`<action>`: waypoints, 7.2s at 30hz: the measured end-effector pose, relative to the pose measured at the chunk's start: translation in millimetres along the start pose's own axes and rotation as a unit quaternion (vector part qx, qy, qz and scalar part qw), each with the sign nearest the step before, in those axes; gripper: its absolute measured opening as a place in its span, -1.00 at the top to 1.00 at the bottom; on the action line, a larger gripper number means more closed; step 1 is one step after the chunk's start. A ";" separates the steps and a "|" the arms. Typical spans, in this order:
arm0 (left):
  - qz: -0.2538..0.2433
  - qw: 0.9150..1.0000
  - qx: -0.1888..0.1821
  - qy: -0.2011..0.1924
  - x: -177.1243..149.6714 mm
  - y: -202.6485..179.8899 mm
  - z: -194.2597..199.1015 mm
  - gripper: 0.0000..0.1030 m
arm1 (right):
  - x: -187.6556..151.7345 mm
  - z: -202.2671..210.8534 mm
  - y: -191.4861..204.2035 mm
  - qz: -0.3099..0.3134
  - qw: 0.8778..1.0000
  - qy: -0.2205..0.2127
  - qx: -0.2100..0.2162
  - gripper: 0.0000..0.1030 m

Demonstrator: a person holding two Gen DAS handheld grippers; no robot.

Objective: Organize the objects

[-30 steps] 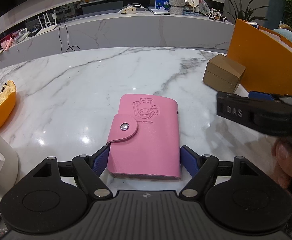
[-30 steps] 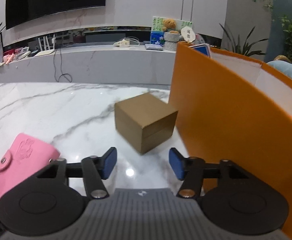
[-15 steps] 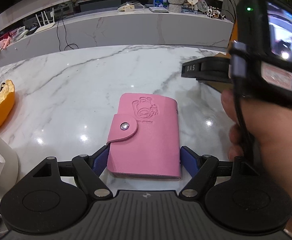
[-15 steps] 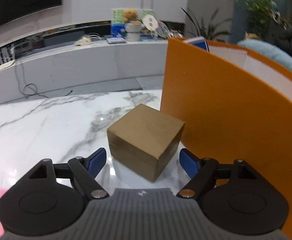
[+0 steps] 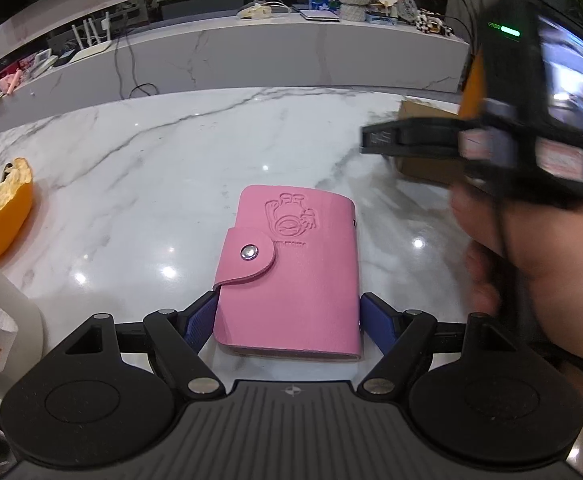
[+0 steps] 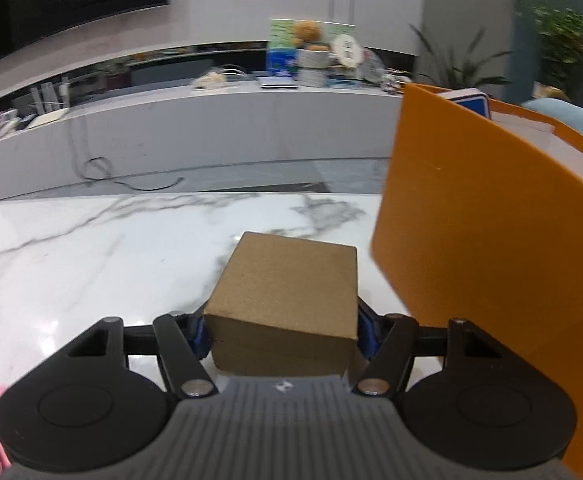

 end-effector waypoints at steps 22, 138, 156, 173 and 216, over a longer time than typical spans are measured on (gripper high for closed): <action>0.003 1.000 0.006 -0.011 -18.4 6.6 12.8 -0.73 | -68.7 115.4 -21.8 0.147 0.973 0.104 0.144 -0.28; -0.184 0.978 -0.024 -0.099 135.7 -276.3 34.4 -0.81 | 115.6 98.8 -234.1 0.024 0.991 0.084 0.106 -0.20; -0.174 0.983 -0.029 -0.047 134.6 -265.7 15.0 -0.83 | 120.1 88.5 -227.7 0.024 0.992 0.082 0.096 -0.32; -0.111 0.989 -0.055 -0.079 142.2 -244.3 58.7 -0.85 | 125.5 121.7 -230.7 0.029 0.993 0.054 0.102 -0.40; 0.036 0.994 -0.031 -0.100 59.4 -222.6 133.3 -0.96 | 55.9 242.2 -262.1 0.061 0.995 0.023 0.081 -0.80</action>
Point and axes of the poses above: each gripper's, at about its wrist camera, not at the fingertips, and z roughly against the way its jaws point, y to its left, x to its top, the point moved 3 cm from there along -z, roughly the way its jaws point, and after that the axes turned 9 degrees about x, right-handed, at the moved point
